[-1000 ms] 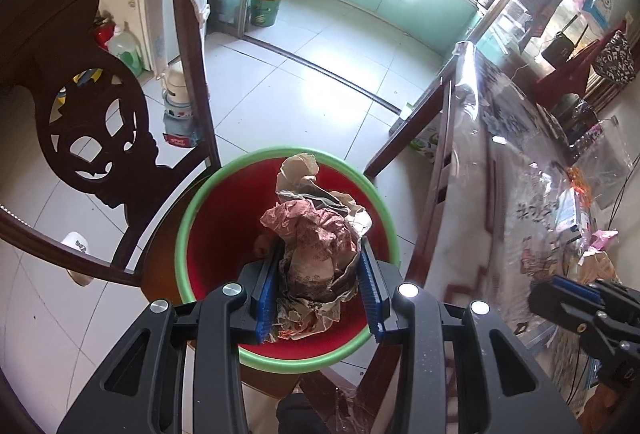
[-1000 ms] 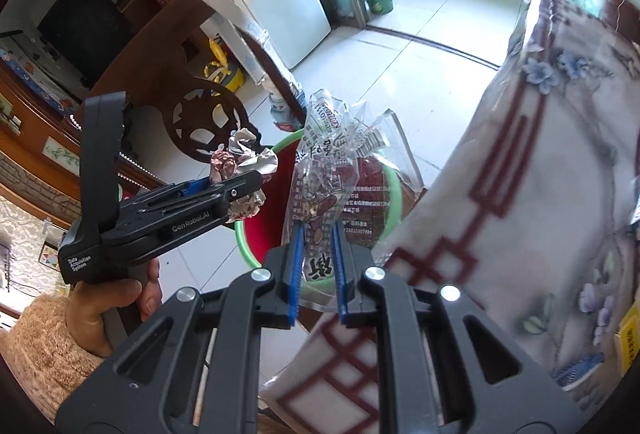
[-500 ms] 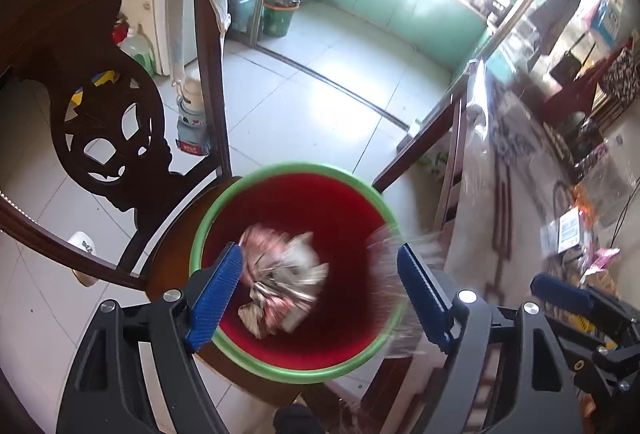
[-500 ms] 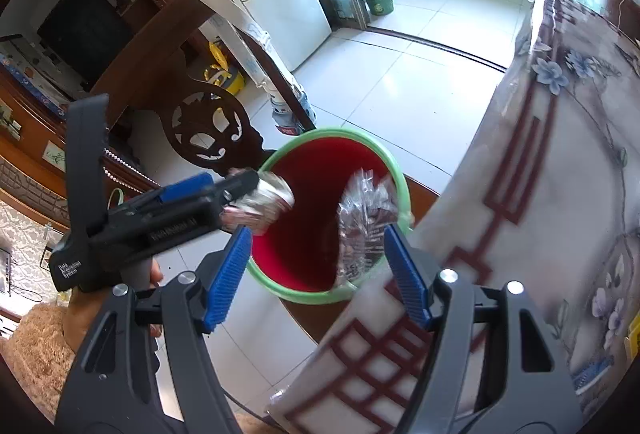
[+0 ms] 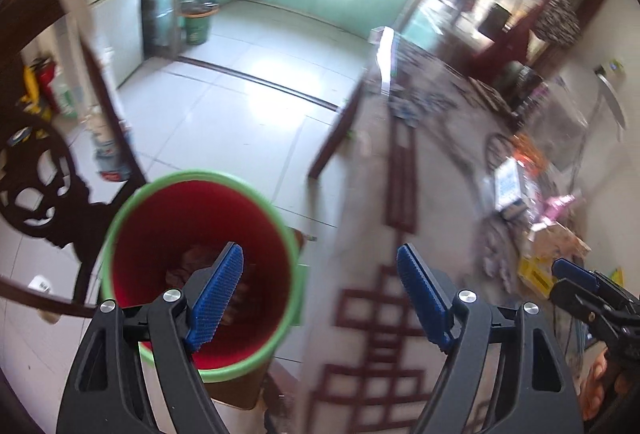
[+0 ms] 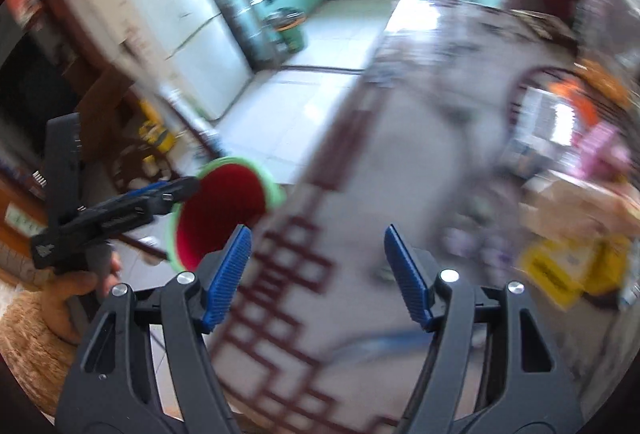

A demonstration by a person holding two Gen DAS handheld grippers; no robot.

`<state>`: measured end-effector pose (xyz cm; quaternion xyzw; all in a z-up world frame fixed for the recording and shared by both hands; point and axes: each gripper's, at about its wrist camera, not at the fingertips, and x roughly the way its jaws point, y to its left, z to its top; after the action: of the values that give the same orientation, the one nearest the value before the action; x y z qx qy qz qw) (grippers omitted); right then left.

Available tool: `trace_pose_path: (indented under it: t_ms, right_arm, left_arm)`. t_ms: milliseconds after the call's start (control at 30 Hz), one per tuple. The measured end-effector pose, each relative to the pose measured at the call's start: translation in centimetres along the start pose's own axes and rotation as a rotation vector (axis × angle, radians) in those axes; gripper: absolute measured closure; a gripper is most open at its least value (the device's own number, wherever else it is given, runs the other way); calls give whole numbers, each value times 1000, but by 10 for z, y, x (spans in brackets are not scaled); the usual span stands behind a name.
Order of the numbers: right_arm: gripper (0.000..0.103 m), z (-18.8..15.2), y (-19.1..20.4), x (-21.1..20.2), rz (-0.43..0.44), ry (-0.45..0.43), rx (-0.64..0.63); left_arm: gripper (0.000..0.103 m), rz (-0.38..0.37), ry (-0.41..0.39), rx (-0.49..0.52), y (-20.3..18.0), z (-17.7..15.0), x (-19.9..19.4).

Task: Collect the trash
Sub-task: 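Grasp the strawberry-print snack wrapper with the right gripper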

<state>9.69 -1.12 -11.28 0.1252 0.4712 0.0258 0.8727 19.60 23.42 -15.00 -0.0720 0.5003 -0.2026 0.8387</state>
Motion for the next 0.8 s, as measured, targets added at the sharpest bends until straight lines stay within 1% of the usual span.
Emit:
trace_pose_path:
  t_ms: [100, 200, 233, 300, 333, 367, 433, 500, 567, 600, 633, 700, 800]
  right_arm:
    - [35, -9, -43, -25, -131, -21, -11]
    - [29, -7, -89, -46, -288, -7, -101]
    - [28, -5, -100, -50, -325, -1, -127]
    - [25, 2, -128, -53, -399, 38, -218]
    - [25, 4, -138, -52, -415, 61, -257]
    - [25, 8, -150, -45, -431, 108, -333]
    - [25, 10, -162, -30, -420, 185, -435]
    - [25, 9, -171, -19, -386, 232, -507]
    - [25, 9, -177, -7, -348, 255, -571]
    - [28, 8, -178, -5, -336, 259, -584]
    - [40, 8, -180, 0, -321, 263, -603]
    - [59, 6, -182, 6, -319, 283, -621]
    - [66, 4, -182, 8, -313, 254, -661]
  left_arm:
    - [27, -37, 28, 40, -31, -2, 9]
    - [27, -66, 51, 79, -61, -7, 16]
    - [27, -75, 55, 89, -71, -9, 18]
    - [27, -96, 66, 104, -94, -16, 21]
    - [27, -105, 70, 111, -105, -19, 22]
    - [27, -108, 72, 118, -116, -23, 24]
    - [27, -109, 83, 119, -140, -29, 28]
    - [27, -120, 95, 128, -165, -37, 31]
    - [27, -110, 95, 149, -188, -44, 33]
    - [27, -108, 95, 150, -195, -45, 33]
    - [26, -106, 97, 147, -203, -47, 34]
    - [26, -100, 101, 138, -220, -54, 36]
    - [26, -93, 104, 138, -240, -59, 37]
